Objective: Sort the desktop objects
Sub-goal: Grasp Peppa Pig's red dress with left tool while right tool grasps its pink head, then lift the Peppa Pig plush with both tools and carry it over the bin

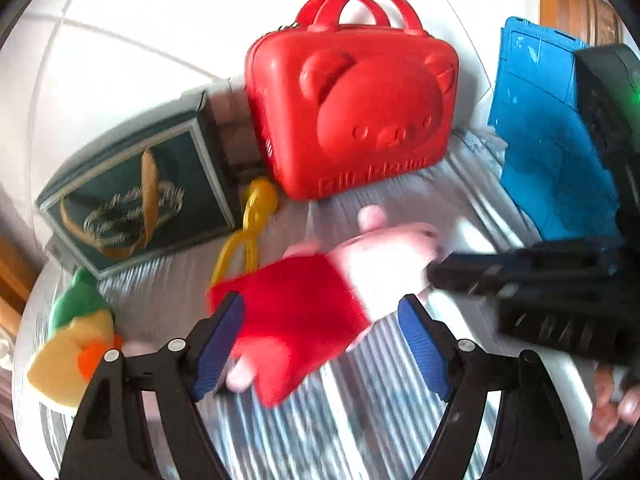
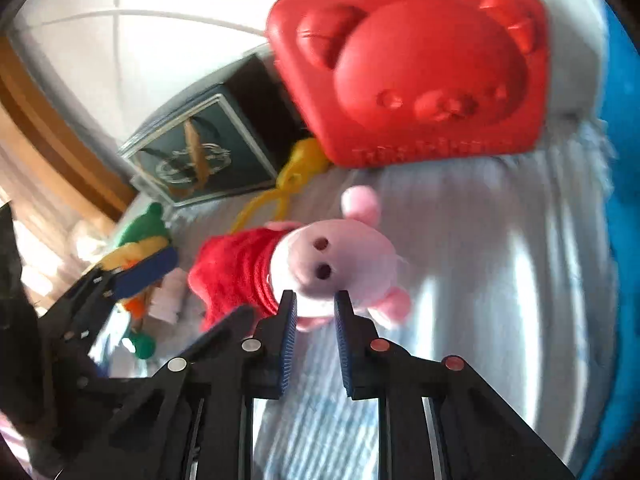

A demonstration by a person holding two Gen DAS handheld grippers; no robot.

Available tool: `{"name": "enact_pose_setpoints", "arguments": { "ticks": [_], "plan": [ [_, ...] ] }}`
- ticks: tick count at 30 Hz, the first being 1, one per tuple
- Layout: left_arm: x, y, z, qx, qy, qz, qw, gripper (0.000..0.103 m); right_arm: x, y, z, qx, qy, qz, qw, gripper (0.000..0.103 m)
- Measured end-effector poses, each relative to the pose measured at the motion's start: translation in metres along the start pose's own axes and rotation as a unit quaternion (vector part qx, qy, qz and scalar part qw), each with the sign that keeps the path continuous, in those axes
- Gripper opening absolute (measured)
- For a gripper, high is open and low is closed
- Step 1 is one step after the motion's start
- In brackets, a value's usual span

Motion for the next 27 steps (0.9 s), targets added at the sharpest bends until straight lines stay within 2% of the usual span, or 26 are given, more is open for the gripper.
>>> {"name": "enact_pose_setpoints", "arguments": {
  "ticks": [1,2,3,4,5,7,10,12,14,16,19,20,21,22,24,27],
  "plan": [
    [0.004,0.006,0.000,0.008,-0.009,0.006,0.9999,0.079,0.000,0.000,0.001,0.001,0.003,-0.004,1.000,0.031],
    [0.011,0.013,0.000,0.017,-0.015,0.009,0.9997,0.080,-0.005,0.002,0.003,0.004,0.008,-0.011,1.000,0.051],
    [0.016,0.018,-0.003,0.032,-0.019,0.016,0.9992,0.080,-0.008,0.003,0.004,0.005,0.013,-0.016,1.000,0.063],
    [0.023,0.023,-0.008,0.046,-0.019,0.023,0.9985,0.080,-0.008,-0.003,0.001,0.004,0.015,-0.019,1.000,0.081],
    [0.031,0.027,-0.014,0.059,-0.020,0.034,0.9975,0.080,-0.009,-0.003,-0.001,0.003,0.015,-0.023,1.000,0.088],
    [0.041,0.031,-0.022,0.072,-0.009,0.051,0.9961,0.080,-0.009,-0.002,-0.005,0.007,0.011,-0.025,1.000,0.088],
    [0.044,0.026,-0.034,0.077,0.018,0.055,0.9954,0.080,-0.007,-0.009,-0.022,0.018,0.014,-0.019,1.000,0.098],
    [0.044,0.022,-0.052,0.098,0.038,0.054,0.9930,0.083,-0.008,-0.016,-0.038,0.024,0.013,-0.021,0.999,0.100],
    [0.045,0.020,-0.070,0.117,0.058,0.055,0.9900,0.099,-0.013,-0.024,-0.055,0.030,0.011,-0.028,0.999,0.100],
    [0.042,0.020,-0.084,0.120,0.059,0.049,0.9898,0.103,-0.019,-0.030,-0.074,0.042,0.012,-0.034,0.998,0.100],
    [0.040,0.019,-0.097,0.119,0.061,0.040,0.9902,0.103,-0.029,-0.032,-0.102,0.062,-0.010,-0.047,0.997,0.099],
    [0.041,0.018,-0.099,0.118,0.063,0.040,0.9902,0.103,-0.030,-0.032,-0.105,0.063,-0.019,-0.051,0.997,0.095],
    [0.044,0.017,-0.100,0.117,0.067,0.043,0.9899,0.103,-0.030,-0.032,-0.105,0.061,-0.026,-0.052,0.996,0.085],
    [0.046,0.017,-0.101,0.123,0.075,0.049,0.9884,0.103,-0.029,-0.032,-0.103,0.060,-0.038,-0.051,0.996,0.081],
    [0.048,0.018,-0.101,0.130,0.081,0.056,0.9867,0.102,-0.025,-0.032,-0.101,0.064,-0.030,-0.043,0.997,0.076],
    [0.039,0.021,-0.087,0.118,0.070,0.044,0.9896,0.092,-0.015,-0.027,-0.088,0.056,-0.019,-0.029,0.998,0.073]
  ]
}}
Point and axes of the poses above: each gripper's, at about its wrist camera, not at the fingertips, and z roughly against the way its jaws point, x to its left, y to its underside, the point moved 1 cm from there along -z, roughly the way its jaws point, and after that the axes turned 2 degrees about -z, right-handed, at the moved point
